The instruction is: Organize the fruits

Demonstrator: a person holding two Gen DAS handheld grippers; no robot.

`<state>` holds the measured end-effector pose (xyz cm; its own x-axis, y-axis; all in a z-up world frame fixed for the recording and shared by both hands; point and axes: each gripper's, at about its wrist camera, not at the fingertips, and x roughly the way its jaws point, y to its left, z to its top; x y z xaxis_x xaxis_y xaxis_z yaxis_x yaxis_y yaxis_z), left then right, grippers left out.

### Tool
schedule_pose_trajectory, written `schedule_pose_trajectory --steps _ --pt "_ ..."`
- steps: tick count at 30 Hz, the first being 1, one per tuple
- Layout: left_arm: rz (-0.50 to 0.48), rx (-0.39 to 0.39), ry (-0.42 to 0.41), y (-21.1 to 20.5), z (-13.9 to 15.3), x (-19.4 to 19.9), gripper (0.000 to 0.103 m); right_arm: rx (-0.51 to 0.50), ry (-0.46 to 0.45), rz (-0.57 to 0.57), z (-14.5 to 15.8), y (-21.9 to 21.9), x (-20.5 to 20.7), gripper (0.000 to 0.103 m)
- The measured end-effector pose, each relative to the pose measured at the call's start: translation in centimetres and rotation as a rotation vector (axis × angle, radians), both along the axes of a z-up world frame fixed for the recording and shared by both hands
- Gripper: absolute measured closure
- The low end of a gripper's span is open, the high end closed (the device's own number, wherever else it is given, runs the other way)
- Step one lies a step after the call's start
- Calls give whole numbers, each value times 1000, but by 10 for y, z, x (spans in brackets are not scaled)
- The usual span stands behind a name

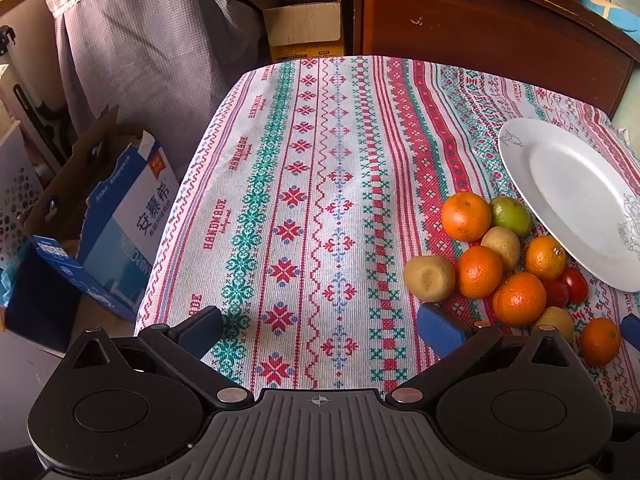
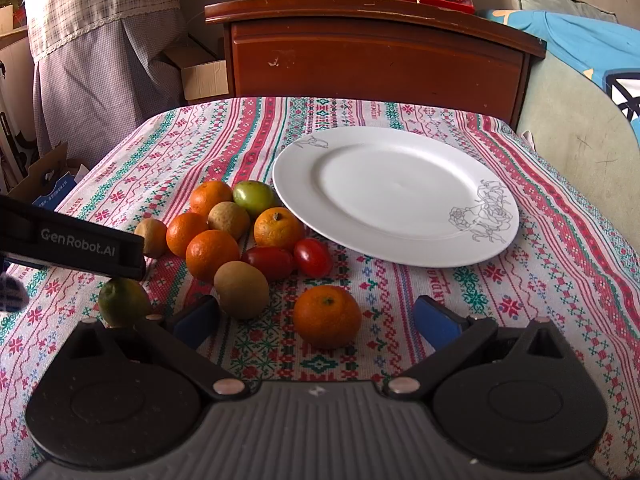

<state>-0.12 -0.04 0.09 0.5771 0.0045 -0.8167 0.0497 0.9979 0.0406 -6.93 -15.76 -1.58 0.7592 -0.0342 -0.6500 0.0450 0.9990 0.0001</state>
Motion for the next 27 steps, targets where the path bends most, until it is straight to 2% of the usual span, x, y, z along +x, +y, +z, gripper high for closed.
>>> schedule_pose_trajectory --steps 6,12,18,22,27 --pt "-1 -2 18 0 2 -2 0 -2 1 -1 0 0 0 1" --pt "-15 31 40 -2 6 -3 0 -5 18 5 1 1 0 1" --pt "-12 8 43 2 24 -5 0 0 147 11 12 -2 3 1" --pt "6 22 38 7 34 -10 0 14 249 19 19 -4 5 1" --pt "1 25 35 10 44 -19 0 111 283 -66 36 -21 0 1"
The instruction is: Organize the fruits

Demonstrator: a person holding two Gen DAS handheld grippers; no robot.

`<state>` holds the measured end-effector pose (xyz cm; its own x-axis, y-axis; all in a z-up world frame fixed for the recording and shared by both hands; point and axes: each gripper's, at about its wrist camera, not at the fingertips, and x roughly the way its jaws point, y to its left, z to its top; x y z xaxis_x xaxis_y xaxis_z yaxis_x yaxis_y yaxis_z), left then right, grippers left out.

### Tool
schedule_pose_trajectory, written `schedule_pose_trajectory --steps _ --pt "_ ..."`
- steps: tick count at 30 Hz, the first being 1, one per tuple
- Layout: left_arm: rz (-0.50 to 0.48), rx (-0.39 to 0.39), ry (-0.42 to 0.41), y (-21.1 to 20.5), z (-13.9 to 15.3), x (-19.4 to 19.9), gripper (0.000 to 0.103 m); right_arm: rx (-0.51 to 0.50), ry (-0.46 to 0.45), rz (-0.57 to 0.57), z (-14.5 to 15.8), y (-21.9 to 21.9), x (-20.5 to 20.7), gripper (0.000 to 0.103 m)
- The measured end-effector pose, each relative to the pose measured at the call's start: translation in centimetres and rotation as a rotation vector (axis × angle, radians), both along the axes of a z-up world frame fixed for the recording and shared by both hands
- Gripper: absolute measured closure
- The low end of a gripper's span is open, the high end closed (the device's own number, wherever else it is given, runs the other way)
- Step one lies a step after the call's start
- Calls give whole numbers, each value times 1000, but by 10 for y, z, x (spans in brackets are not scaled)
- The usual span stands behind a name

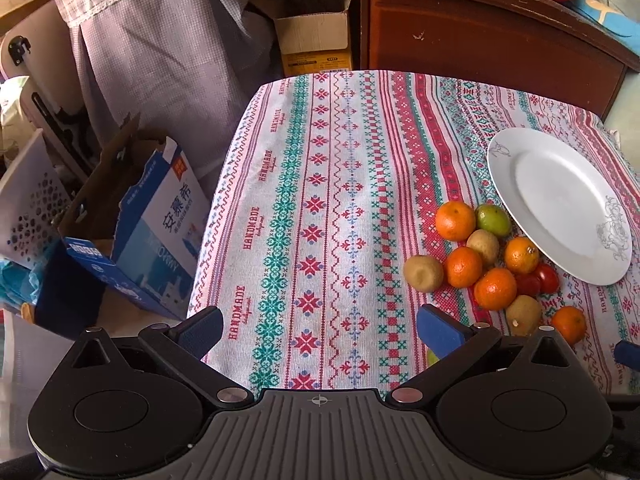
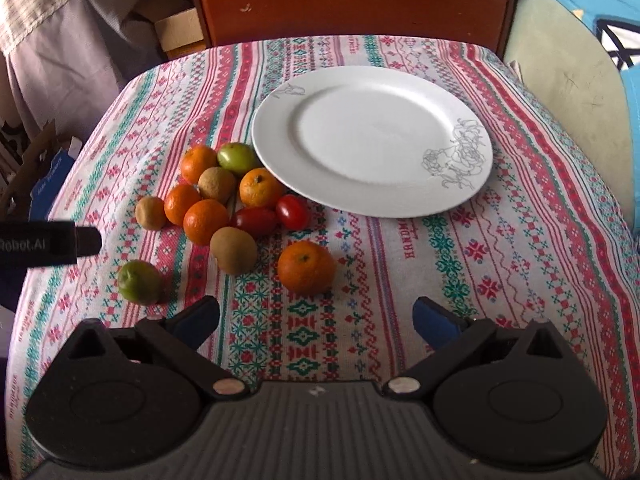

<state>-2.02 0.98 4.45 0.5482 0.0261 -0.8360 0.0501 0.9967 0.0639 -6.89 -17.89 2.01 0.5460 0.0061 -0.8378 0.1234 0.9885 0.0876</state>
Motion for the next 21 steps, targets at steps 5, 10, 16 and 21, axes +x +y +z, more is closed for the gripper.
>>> schedule_pose_trajectory --steps 5,10,16,21 --pt "-6 -3 12 -4 4 -9 0 -15 -3 -40 21 -8 1 1" --pt "-6 5 17 -10 6 -14 0 -74 34 17 37 -6 5 1" --pt "28 -4 35 -5 4 -15 0 -47 28 -43 33 -14 6 1" --pt "33 3 45 -6 1 -15 0 -61 41 -67 26 -10 10 3"
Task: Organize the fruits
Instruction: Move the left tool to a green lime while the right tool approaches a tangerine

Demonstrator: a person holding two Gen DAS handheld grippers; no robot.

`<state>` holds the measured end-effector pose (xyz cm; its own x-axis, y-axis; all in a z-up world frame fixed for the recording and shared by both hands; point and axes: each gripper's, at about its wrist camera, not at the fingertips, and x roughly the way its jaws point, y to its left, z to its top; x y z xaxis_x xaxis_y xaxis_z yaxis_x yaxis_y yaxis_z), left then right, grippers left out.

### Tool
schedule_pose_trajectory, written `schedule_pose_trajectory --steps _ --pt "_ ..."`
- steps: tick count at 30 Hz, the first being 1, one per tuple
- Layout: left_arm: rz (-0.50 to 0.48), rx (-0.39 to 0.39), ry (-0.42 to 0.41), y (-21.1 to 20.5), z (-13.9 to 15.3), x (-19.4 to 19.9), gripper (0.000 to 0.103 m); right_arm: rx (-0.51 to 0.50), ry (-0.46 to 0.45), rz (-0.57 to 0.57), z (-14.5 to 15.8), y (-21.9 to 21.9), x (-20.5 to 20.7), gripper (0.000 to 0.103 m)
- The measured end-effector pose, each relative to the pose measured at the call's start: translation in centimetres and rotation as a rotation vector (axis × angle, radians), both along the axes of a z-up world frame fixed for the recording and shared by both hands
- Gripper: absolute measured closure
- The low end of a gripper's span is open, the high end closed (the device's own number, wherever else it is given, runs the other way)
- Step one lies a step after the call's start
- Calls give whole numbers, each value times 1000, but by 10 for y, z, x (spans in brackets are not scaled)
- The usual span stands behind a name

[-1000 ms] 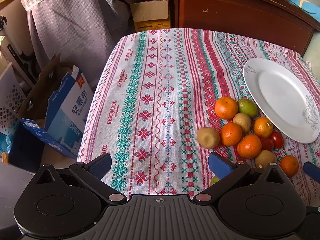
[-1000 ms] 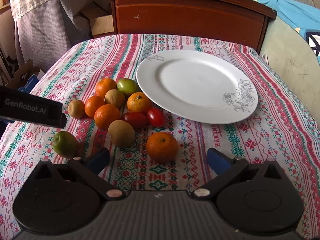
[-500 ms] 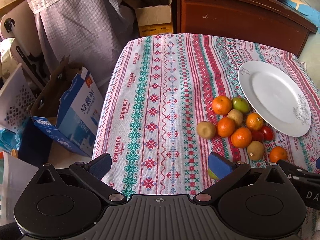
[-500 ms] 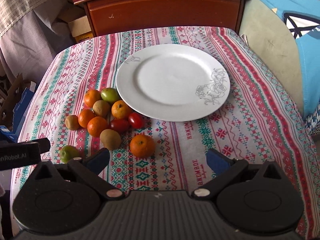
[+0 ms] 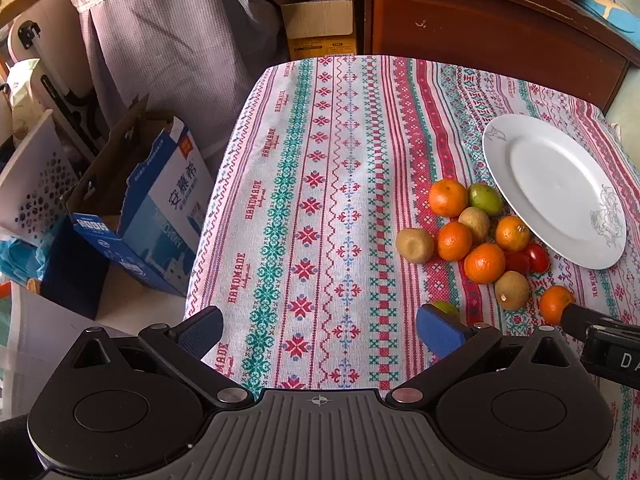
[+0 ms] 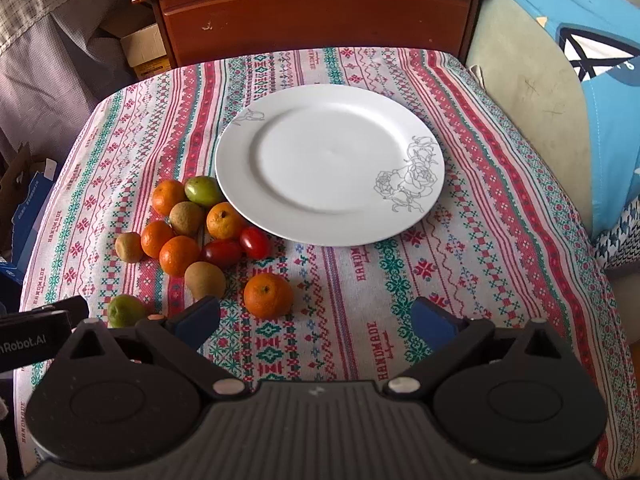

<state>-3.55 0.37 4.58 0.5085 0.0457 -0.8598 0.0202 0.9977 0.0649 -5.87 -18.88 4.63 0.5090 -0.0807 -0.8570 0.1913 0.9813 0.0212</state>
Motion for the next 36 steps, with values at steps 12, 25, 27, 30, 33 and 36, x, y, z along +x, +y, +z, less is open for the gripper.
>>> schedule_pose_trajectory --steps 12,25,27,30,33,36 --pt "-15 34 4 -8 -5 -2 0 -47 1 34 -3 11 2 3" --pt "-20 38 6 -11 -7 -2 1 -45 0 49 -4 13 3 3" --pt "-21 39 5 -11 -7 -2 1 -48 -1 51 -4 13 3 3" --pt "-22 40 5 -11 -7 -2 2 -47 1 51 -4 13 3 3" --pt "-26 41 2 -12 -6 -3 2 -43 -1 51 -5 12 2 3" --pt "-29 40 -1 -12 -6 -4 2 -45 -2 51 -5 12 2 3"
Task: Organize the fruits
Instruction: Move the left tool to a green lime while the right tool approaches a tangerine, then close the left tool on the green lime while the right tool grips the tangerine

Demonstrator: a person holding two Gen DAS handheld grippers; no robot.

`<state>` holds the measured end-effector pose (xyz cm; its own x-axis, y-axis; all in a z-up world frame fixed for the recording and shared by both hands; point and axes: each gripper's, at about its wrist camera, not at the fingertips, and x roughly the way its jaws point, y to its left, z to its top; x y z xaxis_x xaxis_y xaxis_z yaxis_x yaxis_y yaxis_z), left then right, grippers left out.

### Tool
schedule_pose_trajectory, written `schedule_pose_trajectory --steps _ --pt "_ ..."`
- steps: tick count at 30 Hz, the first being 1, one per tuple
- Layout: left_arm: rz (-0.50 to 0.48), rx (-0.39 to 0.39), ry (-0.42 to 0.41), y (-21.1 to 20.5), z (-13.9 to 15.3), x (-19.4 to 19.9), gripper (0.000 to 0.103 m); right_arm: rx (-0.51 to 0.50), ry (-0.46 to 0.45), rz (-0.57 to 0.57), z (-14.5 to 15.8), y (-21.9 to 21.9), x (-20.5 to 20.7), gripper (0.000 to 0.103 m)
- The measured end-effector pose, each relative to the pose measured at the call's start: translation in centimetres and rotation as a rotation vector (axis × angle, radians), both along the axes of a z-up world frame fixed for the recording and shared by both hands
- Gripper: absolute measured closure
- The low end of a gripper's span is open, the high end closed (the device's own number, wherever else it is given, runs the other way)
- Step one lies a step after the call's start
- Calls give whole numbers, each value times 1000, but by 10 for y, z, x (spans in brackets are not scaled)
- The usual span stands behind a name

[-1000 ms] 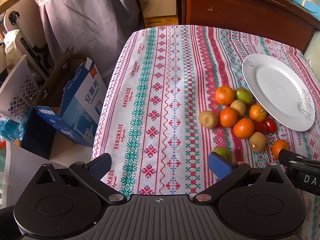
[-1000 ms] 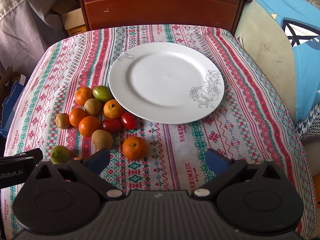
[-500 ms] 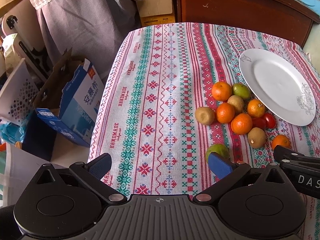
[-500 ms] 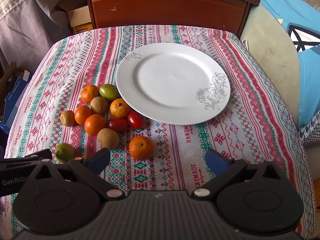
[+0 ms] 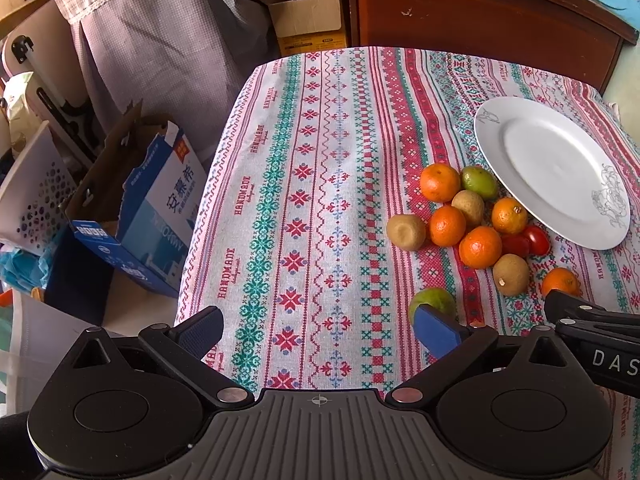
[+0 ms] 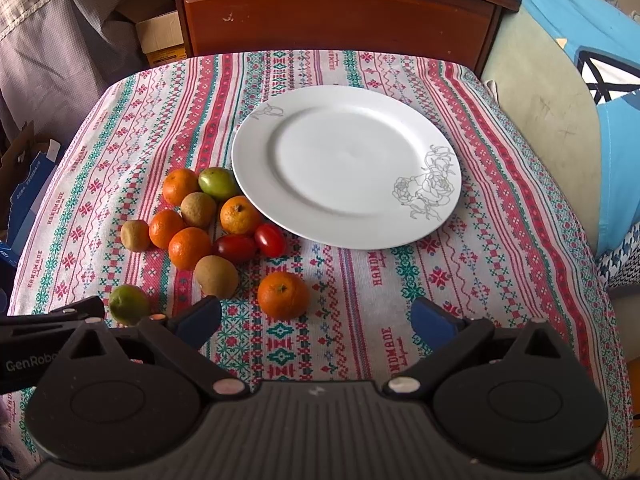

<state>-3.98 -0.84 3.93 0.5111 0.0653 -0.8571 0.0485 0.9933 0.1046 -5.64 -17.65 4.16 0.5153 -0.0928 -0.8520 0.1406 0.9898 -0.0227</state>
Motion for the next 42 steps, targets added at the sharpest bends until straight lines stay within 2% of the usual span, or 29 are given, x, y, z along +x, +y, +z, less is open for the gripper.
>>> schedule_pose_trajectory --steps 10,14,18,21,26,31,36,42 --pt "-9 -25 3 0 -2 -3 3 -5 -3 5 0 -2 -3 3" --pt "-37 -62 -4 3 -2 -5 3 -1 -27 36 0 -6 -8 5" --pt "-55 -70 -30 9 0 -8 2 66 -68 72 0 -20 -19 12" --pt "-57 -91 -36 17 -1 -8 2 113 -103 107 -2 -29 -31 13" --pt "-99 -143 -52 22 -5 -14 3 116 -161 170 -11 -30 -47 20" --pt "-159 -146 -89 13 -10 -22 4 149 -189 180 -21 -29 -50 33" --pt "-196 -155 -110 6 -14 -25 12 131 -232 205 -23 -24 -44 44" --pt "-223 -170 -137 -1 -18 -26 22 143 -228 197 -31 -24 -36 56"
